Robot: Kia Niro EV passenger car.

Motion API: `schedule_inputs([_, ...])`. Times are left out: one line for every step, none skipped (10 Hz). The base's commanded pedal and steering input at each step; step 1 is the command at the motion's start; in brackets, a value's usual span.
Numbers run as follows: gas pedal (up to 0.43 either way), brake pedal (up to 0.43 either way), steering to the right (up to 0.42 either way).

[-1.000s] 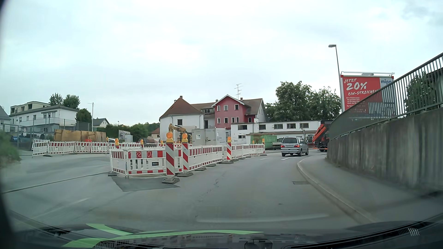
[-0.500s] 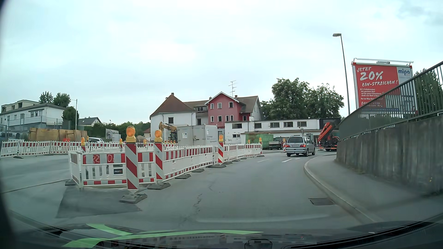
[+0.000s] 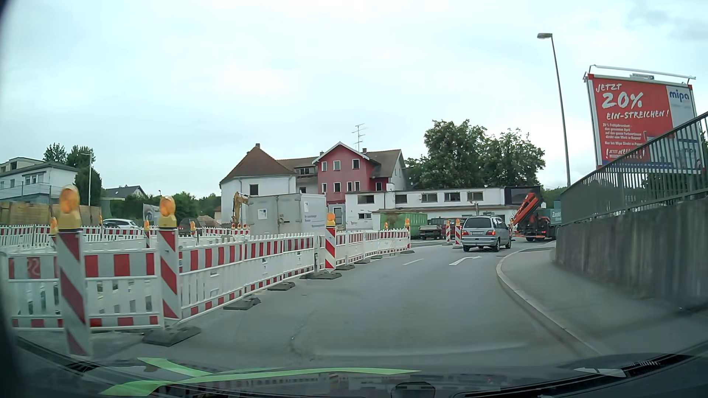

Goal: Follow the waypoints while adhering to traffic rules and regulations

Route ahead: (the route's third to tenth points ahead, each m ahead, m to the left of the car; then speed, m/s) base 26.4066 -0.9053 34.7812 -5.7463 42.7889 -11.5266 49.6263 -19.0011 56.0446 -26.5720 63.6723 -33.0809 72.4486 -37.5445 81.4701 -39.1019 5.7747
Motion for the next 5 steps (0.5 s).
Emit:
schedule_inputs([0.000,0.000,0.041])
schedule_inputs([0.000,0.000,0.042])
schedule_inputs([0.000,0.000,0.045])
schedule_inputs([0.000,0.000,0.049])
schedule_inputs([0.000,0.000,0.051])
